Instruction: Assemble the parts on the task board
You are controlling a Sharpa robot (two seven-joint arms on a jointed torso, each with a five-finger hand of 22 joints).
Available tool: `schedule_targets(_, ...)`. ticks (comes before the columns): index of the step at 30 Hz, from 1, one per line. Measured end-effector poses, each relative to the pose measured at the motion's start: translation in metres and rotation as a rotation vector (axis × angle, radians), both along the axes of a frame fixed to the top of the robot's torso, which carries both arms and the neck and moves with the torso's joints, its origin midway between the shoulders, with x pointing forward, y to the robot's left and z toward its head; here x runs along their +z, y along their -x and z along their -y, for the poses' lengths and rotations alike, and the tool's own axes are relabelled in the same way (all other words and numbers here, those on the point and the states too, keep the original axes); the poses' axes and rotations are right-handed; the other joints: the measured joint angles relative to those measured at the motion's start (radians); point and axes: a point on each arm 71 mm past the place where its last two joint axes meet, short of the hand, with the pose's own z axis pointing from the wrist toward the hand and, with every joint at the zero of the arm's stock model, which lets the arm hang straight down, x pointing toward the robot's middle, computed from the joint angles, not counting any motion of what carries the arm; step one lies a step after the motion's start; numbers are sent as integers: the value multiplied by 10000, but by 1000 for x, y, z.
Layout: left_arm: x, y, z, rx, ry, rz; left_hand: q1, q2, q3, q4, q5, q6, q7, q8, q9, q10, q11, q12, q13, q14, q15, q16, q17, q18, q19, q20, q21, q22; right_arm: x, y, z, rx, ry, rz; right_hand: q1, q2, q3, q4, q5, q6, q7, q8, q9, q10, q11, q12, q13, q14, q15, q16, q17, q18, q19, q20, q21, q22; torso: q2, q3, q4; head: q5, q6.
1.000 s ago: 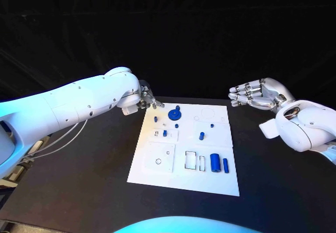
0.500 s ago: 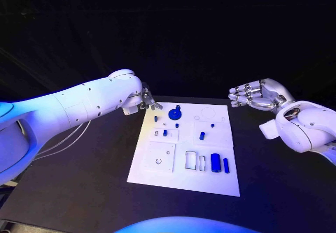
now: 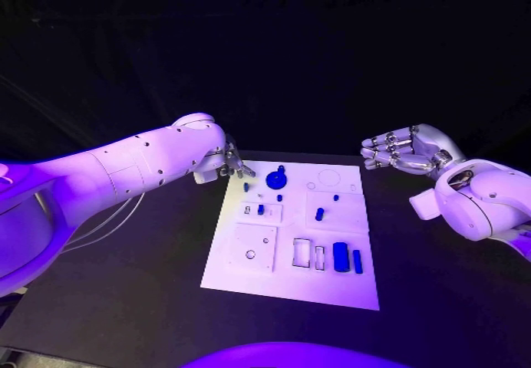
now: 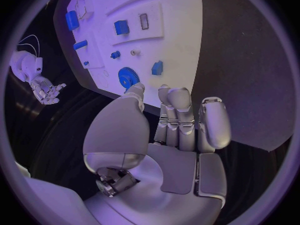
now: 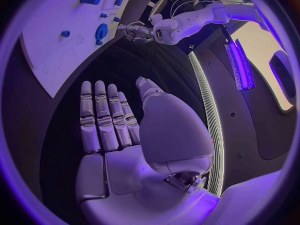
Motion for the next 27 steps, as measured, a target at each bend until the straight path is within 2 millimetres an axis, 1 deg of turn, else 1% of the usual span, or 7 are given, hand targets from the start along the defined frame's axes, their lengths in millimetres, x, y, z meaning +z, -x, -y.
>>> schedule_targets(2,-2,1,1,-53,-33,-99,0,0,0,0,0,0,0,0,0,0,0,0,0,0,0,0,0,1,0,0,4,0,0,0,0,6,-2,-3,0,0,0,0,0,0,0,0,8,0,0,0,0,0,0,0,1,0,0,0,0,-11,-6,7,1,8,-6)
schedule_targets(8,-6,2,1,-151,-98,-354,0,0,-53,-2,0,35,-36,0,-30,0,0,54,29,0,0,0,0,1,0,0,40,56,0,0,0,5,3,-12,0,0,0,0,0,0,0,0,8,0,0,0,0,0,0,0,1,0,0,0,0,-11,-6,7,2,50,4)
schedule_targets(14,-8,3,1,-208,-140,-538,0,0,-53,-1,0,34,-36,-8,-41,0,0,54,28,0,0,0,0,-1,0,0,40,65,0,0,0,0,32,-10,0,0,0,0,0,0,0,0,7,0,0,0,0,0,0,0,1,0,0,0,0,-10,-6,8,-7,56,17)
schedule_targets(17,-9,4,1,-237,-159,-605,53,53,-53,-1,0,38,-32,-38,-63,0,0,54,27,0,0,0,1,1,0,0,40,65,0,0,0,5,36,-29,0,0,0,0,0,0,0,0,7,0,0,41,1,0,0,0,1,0,0,0,0,-10,-2,9,-10,56,29)
schedule_targets(21,-10,4,1,-258,-184,-676,53,53,-53,-1,0,69,-1,-38,-78,35,-36,54,27,0,-1,0,0,0,0,0,40,65,0,1,-1,25,35,-53,0,0,0,0,0,0,0,0,7,0,0,41,1,0,0,0,-8,0,0,0,0,-10,1,10,-8,57,31)
schedule_targets(25,-10,5,1,-249,-191,-700,102,216,-53,-1,0,106,-37,-40,-131,35,-36,55,27,0,0,0,1,0,0,-1,42,67,0,1,-1,35,39,-75,0,-1,0,0,0,0,0,0,6,0,0,41,1,0,0,0,-8,0,0,0,0,-10,7,8,-5,53,31)
schedule_targets(27,-10,5,1,-236,-182,-700,173,412,-53,-1,0,105,-37,-89,-180,35,-36,129,51,0,0,0,0,0,37,-38,107,107,-1,1,-1,36,42,-86,0,0,0,0,0,0,0,0,6,0,0,41,1,0,0,0,-7,0,0,0,0,-10,7,7,-5,53,31)
